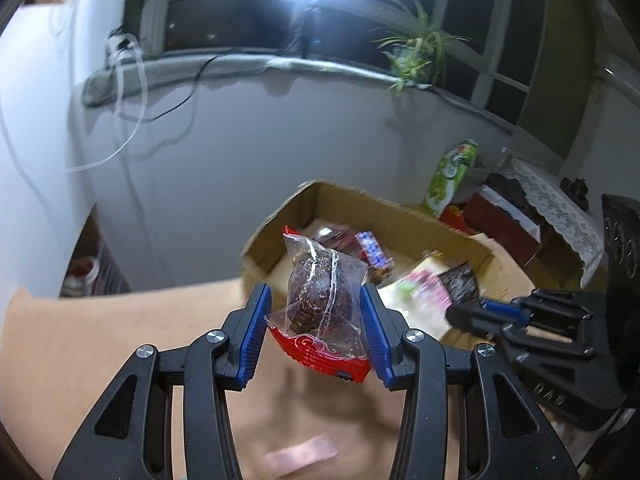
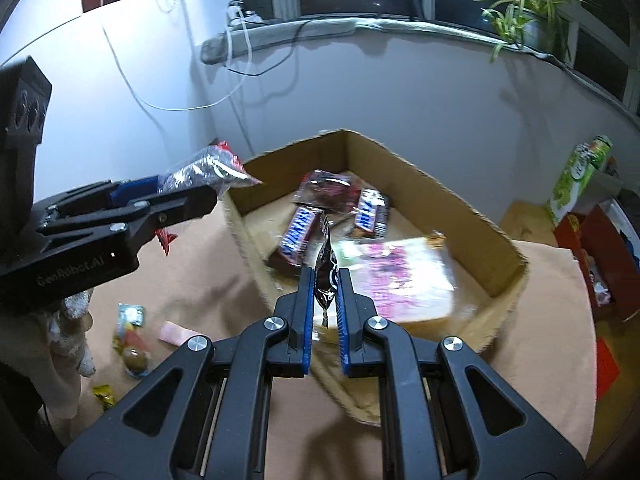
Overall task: Organize snacks
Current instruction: 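Grasp the red-tagged pastry bag with the left gripper while the right carries the black candy to the box, then open both grippers over the box to drop the pastry bag and black candy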
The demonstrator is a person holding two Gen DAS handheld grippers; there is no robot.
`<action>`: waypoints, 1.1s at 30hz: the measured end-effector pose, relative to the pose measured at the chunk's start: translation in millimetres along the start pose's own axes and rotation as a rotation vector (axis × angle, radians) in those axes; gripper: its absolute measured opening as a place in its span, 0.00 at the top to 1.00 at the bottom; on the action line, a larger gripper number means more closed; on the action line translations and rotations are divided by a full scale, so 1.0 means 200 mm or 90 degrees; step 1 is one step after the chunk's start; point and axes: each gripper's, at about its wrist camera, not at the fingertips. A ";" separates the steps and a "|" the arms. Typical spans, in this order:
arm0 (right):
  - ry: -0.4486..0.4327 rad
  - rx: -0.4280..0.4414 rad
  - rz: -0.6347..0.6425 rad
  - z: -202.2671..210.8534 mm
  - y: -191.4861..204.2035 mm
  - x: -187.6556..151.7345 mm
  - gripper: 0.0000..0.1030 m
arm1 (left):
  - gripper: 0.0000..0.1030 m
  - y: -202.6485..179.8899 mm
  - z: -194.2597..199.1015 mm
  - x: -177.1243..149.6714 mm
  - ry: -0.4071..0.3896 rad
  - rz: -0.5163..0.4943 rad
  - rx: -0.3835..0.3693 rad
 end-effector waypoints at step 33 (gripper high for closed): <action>-0.005 -0.036 -0.039 0.02 -0.16 -0.03 0.42 | 0.46 -0.21 -0.11 0.03 0.022 -0.038 -0.035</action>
Point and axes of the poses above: each gripper's, at about its wrist camera, not at the fingertips, and z roughly against the way its jaws point, y to its left, x to its top, and after that the axes turned 7 degrees about y, right-handed
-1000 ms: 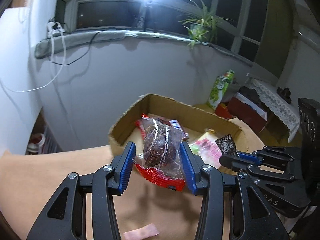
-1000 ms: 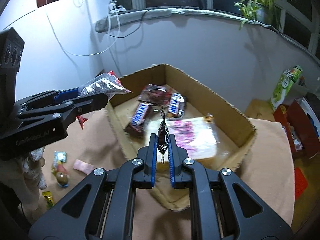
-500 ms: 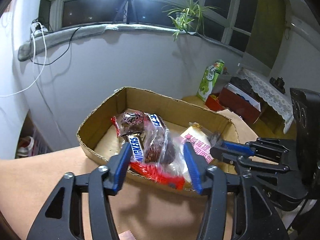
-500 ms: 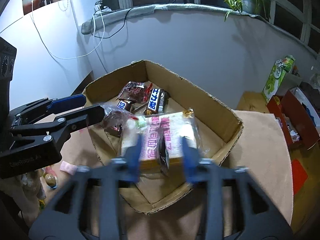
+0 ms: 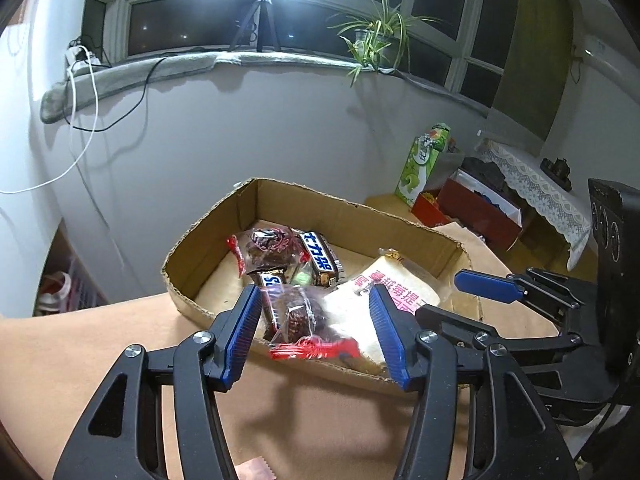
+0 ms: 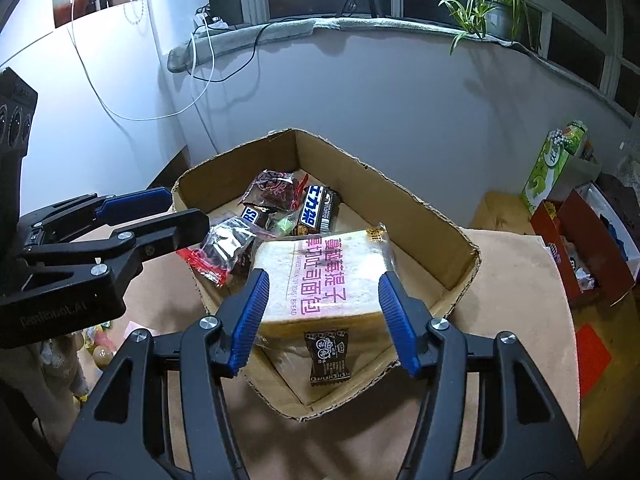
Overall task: Organize snacks
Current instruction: 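Open both grippers over the box to drop the pastry bag and black candy, then move the left gripper over the green jelly cup while the right moves over the brown ball candy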
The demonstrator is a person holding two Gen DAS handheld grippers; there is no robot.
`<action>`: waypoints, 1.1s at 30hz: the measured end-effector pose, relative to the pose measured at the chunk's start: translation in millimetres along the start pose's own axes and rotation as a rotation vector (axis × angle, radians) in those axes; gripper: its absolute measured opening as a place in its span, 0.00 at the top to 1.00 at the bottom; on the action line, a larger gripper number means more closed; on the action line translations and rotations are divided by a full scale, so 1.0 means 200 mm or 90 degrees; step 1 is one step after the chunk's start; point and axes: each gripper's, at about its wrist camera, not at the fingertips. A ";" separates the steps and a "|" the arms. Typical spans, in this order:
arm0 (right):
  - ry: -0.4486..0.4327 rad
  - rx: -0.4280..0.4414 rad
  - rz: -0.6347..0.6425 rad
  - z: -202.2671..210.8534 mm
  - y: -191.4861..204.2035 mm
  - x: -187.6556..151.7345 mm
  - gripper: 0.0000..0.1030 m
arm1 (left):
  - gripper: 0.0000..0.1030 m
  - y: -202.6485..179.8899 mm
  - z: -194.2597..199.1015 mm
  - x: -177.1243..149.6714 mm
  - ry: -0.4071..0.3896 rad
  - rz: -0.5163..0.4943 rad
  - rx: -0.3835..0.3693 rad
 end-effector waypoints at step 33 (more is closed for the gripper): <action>0.019 0.077 0.111 0.18 0.37 -0.26 0.42 | 0.46 0.41 0.56 -0.54 -0.019 0.078 0.116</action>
Point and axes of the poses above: each gripper's, at about its wrist camera, not at the fingertips, and z roughly against the way its jaws point, y to its left, x to its top, and after that the axes turned 7 degrees about y, right-handed
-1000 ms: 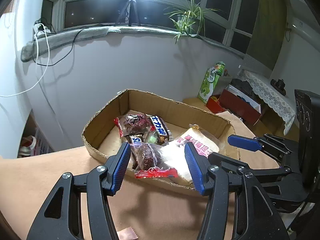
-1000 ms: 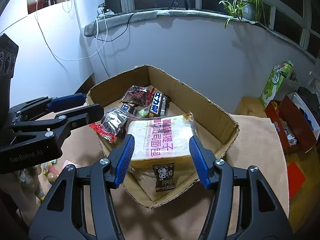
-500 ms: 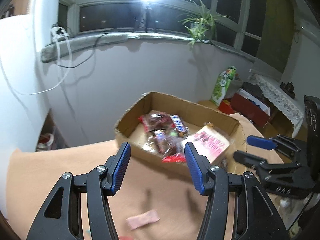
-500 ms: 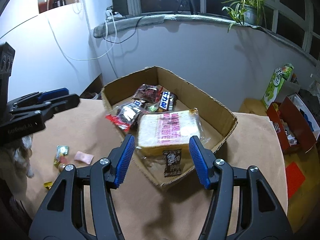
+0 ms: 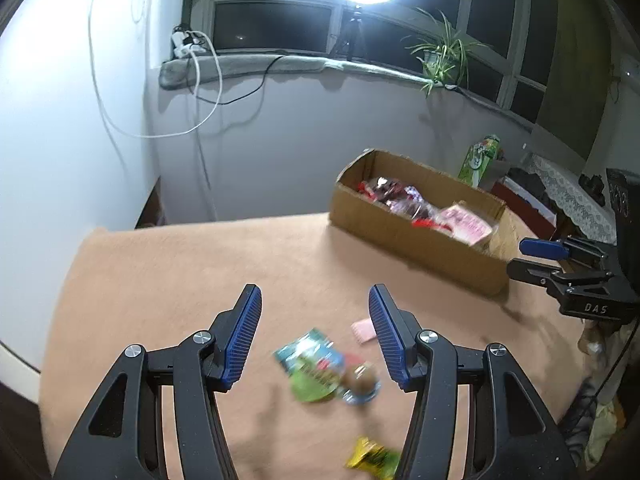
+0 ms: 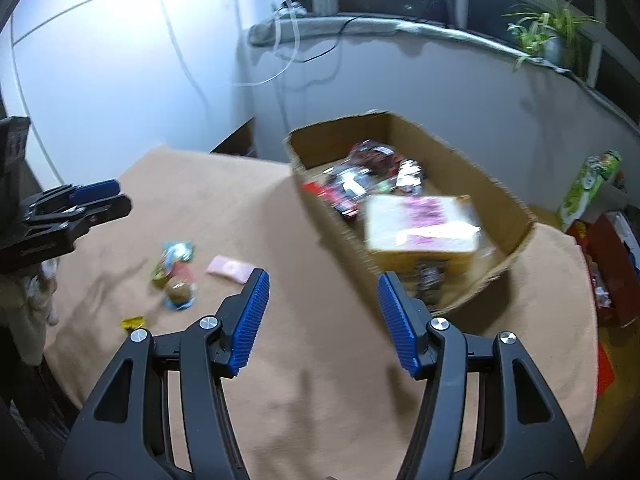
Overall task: Organize snacks
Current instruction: 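Move the left gripper over the green jelly cup while the right moves over the brown ball candy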
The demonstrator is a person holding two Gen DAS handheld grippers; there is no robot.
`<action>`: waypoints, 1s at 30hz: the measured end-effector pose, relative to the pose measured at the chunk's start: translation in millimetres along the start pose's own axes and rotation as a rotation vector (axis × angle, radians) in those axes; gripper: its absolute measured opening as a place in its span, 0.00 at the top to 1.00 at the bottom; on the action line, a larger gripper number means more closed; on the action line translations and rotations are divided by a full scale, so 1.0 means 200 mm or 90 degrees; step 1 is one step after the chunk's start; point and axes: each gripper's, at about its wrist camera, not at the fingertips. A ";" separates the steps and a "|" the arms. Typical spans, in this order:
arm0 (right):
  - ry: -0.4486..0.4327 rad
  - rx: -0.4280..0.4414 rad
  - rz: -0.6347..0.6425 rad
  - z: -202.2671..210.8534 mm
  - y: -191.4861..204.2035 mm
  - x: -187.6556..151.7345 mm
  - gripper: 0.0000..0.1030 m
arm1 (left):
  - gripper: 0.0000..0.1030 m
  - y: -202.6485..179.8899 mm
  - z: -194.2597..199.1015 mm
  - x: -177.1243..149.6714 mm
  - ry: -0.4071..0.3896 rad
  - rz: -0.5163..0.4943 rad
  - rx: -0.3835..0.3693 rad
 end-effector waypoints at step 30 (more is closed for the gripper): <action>0.089 0.096 0.138 -0.41 0.56 -0.07 0.61 | 0.47 0.04 -0.26 -0.19 0.126 0.047 -0.069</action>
Point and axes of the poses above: each gripper's, at about its wrist camera, not at the fingertips, and z roughly against the way its jaws point, y to its left, x to its top, and after that the axes turned 7 degrees about y, right-handed
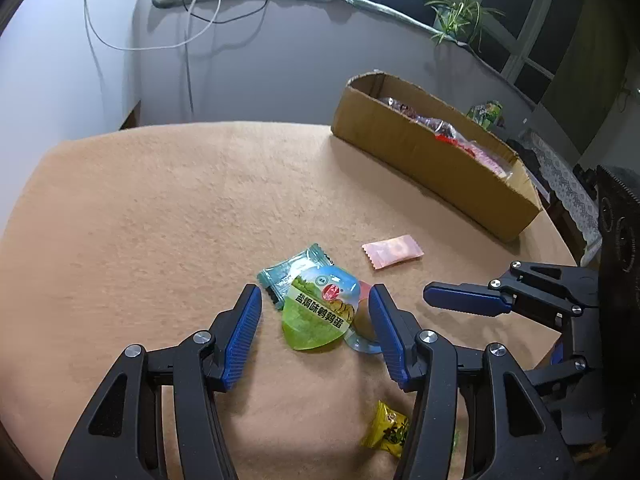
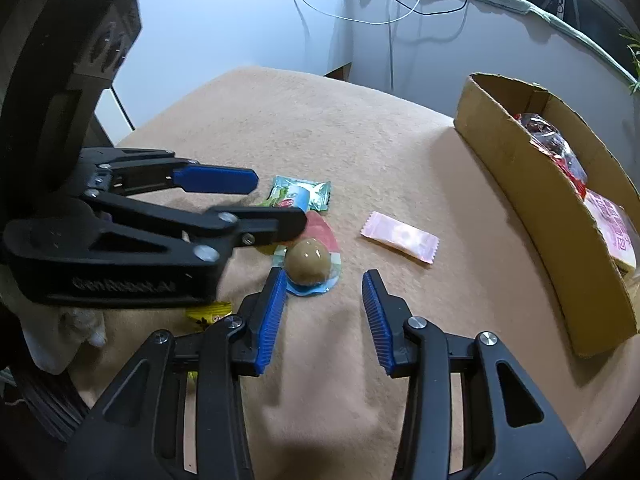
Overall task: Organize snacks
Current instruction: 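Move the left gripper over the green jelly cup while the right moves over the brown ball candy, then close the left gripper on the green jelly cup while the right closes on the ball candy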
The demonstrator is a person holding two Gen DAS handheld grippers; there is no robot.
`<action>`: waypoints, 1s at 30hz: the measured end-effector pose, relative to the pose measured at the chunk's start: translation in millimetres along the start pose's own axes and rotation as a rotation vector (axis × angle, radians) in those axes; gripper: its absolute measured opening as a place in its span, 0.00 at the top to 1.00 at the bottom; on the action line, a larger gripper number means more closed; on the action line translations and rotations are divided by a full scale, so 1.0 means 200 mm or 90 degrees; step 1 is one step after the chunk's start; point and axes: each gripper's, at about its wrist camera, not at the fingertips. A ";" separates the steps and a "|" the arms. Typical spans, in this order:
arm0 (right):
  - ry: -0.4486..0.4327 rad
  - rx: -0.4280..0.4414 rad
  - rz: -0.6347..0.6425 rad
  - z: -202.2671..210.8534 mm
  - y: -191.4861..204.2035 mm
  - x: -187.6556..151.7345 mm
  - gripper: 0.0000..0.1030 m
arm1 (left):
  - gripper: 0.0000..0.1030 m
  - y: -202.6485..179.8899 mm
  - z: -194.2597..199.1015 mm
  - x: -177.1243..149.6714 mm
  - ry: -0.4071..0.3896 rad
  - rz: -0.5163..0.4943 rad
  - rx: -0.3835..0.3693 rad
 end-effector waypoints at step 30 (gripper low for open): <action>0.007 0.018 0.014 -0.07 0.03 0.05 0.75 | 0.66 0.01 -0.02 0.00 -0.006 -0.016 0.025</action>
Point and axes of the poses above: each gripper's, at about its wrist camera, not at the fingertips, and z roughly against the way its jaws point, y to its left, x to its top, and after that the axes turned 7 degrees about y, right-handed
